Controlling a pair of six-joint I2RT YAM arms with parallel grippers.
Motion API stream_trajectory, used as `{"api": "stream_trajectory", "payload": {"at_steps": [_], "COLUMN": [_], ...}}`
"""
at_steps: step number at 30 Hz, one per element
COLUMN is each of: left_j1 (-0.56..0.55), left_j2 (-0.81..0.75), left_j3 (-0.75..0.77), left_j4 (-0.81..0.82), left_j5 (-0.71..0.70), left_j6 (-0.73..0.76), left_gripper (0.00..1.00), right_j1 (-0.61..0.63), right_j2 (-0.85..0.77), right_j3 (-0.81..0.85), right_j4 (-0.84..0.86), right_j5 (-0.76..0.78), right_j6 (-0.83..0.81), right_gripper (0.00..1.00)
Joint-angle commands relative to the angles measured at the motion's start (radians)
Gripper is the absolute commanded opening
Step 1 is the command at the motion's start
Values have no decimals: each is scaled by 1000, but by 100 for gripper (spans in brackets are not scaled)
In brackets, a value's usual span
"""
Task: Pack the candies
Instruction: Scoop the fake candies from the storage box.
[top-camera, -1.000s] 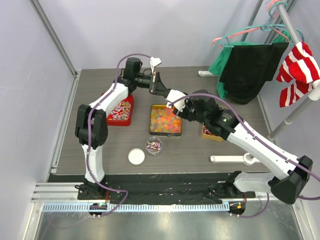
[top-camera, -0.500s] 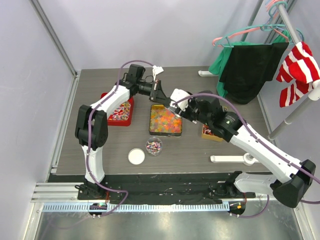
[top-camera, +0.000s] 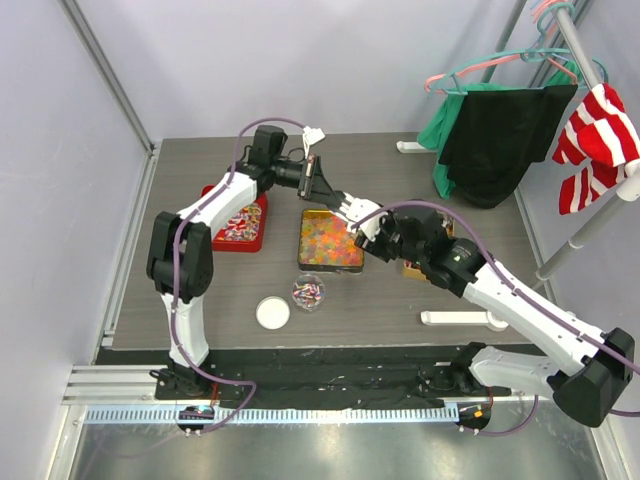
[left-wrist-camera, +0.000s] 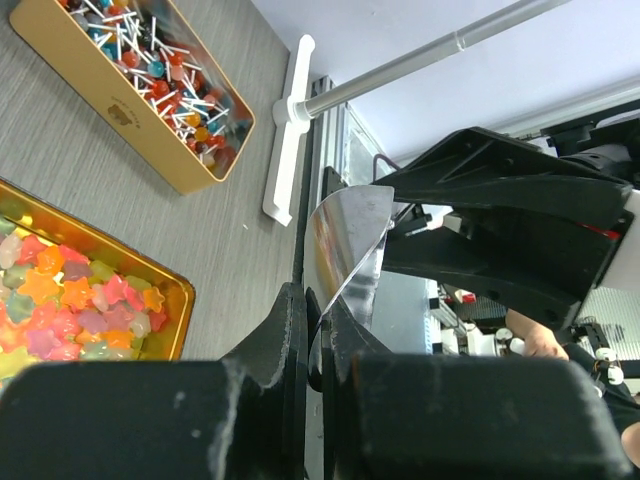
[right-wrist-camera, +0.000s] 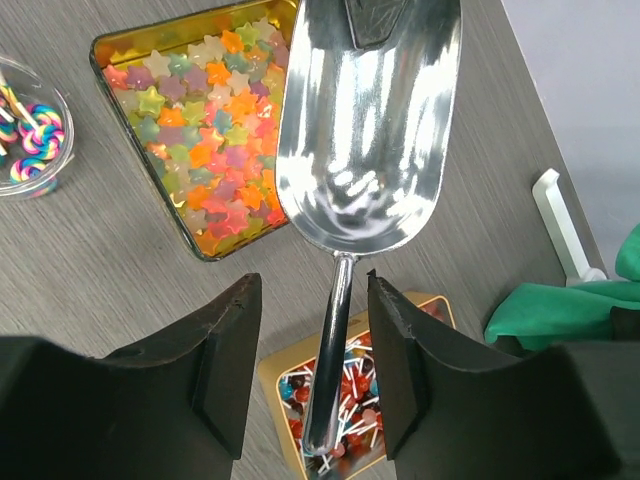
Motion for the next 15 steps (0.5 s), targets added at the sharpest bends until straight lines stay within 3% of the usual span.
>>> {"api": "stream_trajectory", "payload": {"at_steps": [1, 15], "left_j1": [6, 5], "left_j2": [-66, -52], "left_j3": [-19, -38], "left_j4": [81, 143], "left_j5": [52, 78], "left_j6": [-47, -99], "left_gripper": [0, 0], "right_j1": [-2, -2], "right_j2": [3, 52], "right_j3": [-1, 45], "right_j4": [94, 128], "right_j5": [17, 23], "right_j6": [8, -3], "right_gripper": [50, 43]}}
